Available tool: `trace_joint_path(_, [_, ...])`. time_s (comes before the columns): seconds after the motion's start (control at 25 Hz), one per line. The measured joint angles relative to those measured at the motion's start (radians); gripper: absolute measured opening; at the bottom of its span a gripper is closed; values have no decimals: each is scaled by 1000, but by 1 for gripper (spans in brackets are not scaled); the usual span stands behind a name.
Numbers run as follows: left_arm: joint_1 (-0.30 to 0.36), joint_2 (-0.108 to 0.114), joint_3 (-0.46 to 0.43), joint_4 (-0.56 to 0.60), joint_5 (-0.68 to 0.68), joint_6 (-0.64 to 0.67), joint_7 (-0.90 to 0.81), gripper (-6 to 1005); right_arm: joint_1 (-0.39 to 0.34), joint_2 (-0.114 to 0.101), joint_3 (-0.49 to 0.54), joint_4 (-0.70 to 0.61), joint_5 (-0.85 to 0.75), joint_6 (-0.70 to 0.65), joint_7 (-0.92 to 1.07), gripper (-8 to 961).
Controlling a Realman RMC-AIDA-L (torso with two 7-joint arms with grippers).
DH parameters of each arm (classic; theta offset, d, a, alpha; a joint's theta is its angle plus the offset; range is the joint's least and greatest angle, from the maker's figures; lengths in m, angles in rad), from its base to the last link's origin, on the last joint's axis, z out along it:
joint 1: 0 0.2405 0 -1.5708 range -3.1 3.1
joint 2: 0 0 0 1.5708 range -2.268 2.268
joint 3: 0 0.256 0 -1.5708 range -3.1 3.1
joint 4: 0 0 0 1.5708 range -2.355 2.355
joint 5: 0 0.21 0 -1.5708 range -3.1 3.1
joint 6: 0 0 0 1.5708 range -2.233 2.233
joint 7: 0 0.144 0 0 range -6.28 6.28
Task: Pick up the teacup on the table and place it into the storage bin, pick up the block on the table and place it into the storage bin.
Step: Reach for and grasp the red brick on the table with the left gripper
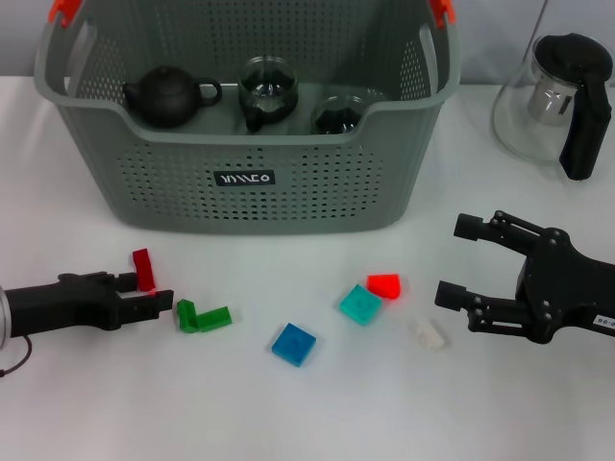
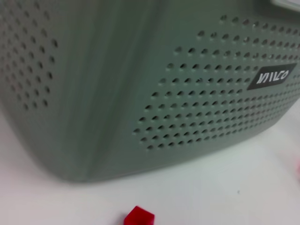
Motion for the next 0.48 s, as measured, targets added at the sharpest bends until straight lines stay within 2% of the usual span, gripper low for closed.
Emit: trace_joint_path(0.48, [-11,-7,38,-5,-3,29,3,739,-8,0,0,1,0,0,-1,947])
